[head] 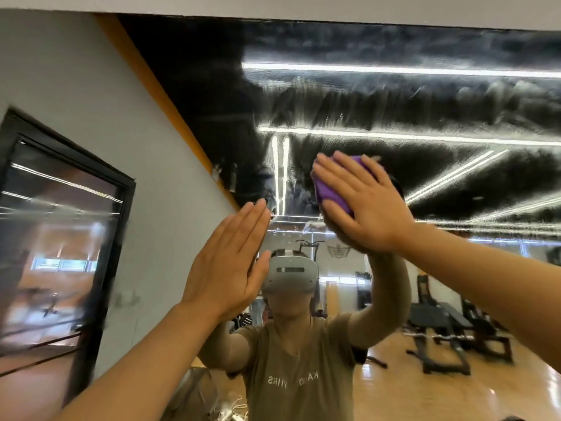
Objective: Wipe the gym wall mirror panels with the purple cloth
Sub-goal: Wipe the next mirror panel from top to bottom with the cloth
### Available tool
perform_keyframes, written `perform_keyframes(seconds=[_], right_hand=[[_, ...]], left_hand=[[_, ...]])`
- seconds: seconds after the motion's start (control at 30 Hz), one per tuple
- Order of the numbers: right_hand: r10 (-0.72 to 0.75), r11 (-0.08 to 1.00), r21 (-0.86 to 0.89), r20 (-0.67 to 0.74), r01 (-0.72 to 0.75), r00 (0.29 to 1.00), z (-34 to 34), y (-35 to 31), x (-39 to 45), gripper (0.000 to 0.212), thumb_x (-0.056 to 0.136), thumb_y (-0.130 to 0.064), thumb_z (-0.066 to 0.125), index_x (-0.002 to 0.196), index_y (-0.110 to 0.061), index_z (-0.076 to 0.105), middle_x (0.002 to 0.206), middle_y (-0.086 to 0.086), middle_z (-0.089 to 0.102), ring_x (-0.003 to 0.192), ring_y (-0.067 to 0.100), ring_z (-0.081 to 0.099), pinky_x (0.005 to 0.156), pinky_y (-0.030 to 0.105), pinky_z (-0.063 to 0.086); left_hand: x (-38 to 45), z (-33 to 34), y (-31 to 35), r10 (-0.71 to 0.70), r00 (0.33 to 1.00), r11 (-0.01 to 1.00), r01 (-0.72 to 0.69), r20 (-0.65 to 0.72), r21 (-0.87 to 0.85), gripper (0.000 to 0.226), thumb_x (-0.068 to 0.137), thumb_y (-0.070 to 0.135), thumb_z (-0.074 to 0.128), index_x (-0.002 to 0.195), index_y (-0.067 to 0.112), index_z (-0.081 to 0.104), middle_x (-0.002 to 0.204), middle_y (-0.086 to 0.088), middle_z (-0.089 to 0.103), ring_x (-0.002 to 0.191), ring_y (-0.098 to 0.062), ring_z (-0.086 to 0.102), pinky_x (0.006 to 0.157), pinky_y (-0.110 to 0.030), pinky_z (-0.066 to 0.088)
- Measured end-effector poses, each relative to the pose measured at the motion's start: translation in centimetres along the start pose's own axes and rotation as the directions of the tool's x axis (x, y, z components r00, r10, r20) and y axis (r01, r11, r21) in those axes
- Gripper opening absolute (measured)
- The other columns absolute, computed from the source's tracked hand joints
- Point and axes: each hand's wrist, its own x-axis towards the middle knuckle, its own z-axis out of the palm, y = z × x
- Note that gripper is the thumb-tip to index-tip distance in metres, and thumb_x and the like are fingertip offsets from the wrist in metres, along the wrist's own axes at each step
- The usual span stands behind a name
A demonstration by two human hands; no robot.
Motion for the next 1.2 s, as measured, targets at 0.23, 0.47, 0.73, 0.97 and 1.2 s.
perform_keyframes(seconds=[0.23, 0.47, 0.73, 0.97, 1.2], right_hand=[[-0.410, 0.900, -0.048, 0.246, 0.434, 0.878, 1.5, -3.7, -9.2, 0.060, 0.106, -0.050, 0.030, 0.162, -0.031, 0.018, 0.168, -0.012, 0.014, 0.156, 0.013, 0.006, 0.126, 0.044, -0.002], [-0.559, 0.820, 0.030, 0.259, 0.572, 0.788, 0.6, -1.7, -6.4, 0.058, 0.104, -0.048, 0.032, 0.159, -0.031, 0.029, 0.166, -0.011, 0.024, 0.155, 0.011, 0.014, 0.126, 0.042, 0.000], [-0.050, 0.998, -0.037, 0.036, 0.052, 0.998, -0.5, 0.0, 5.4, 0.061, 0.102, -0.055, 0.021, 0.160, -0.035, 0.021, 0.166, -0.014, 0.019, 0.155, 0.010, 0.011, 0.123, 0.033, -0.001], [0.070, 0.997, -0.006, -0.056, -0.071, 0.996, 0.7, -2.5, 6.4, 0.062, 0.102, -0.053, 0.018, 0.160, -0.030, 0.022, 0.167, -0.011, 0.020, 0.155, 0.012, 0.010, 0.126, 0.041, 0.001], [-0.478, 0.876, 0.010, 0.161, 0.483, 0.864, 2.5, -7.0, -2.0, 0.057, 0.103, -0.048, 0.034, 0.157, -0.029, 0.034, 0.164, -0.011, 0.027, 0.155, 0.010, 0.012, 0.126, 0.045, 0.002]], left_hand=[[-0.5, 0.0, 0.2, -0.143, 0.989, 0.988, 0.145, -0.049, 0.046, 0.069, 0.105, 0.051, 0.014, 0.159, 0.009, 0.013, 0.167, -0.008, 0.012, 0.155, -0.025, 0.013, 0.125, -0.032, 0.000], [-0.5, 0.1, 0.0, -0.141, 0.989, 0.990, 0.142, -0.050, 0.004, 0.066, 0.103, 0.042, 0.027, 0.160, 0.013, 0.008, 0.168, -0.004, 0.009, 0.156, -0.019, 0.007, 0.125, -0.027, -0.004], [-0.9, -1.2, -2.4, -0.047, 0.999, 0.997, 0.048, 0.014, -0.054, 0.058, 0.104, 0.037, 0.026, 0.158, 0.020, 0.013, 0.166, 0.004, 0.011, 0.154, -0.006, 0.003, 0.122, -0.018, -0.005], [-1.0, -1.4, -3.7, 0.044, 0.998, 0.999, -0.044, 0.050, -0.004, 0.056, 0.108, 0.039, 0.018, 0.160, 0.019, 0.010, 0.167, 0.004, 0.008, 0.154, -0.008, 0.003, 0.124, -0.022, -0.001], [-1.3, -1.3, -3.8, 0.064, 0.997, 0.996, -0.066, -0.036, -0.055, 0.058, 0.106, 0.029, 0.027, 0.159, 0.010, 0.016, 0.168, -0.003, 0.010, 0.155, -0.016, 0.008, 0.125, -0.027, 0.002]])
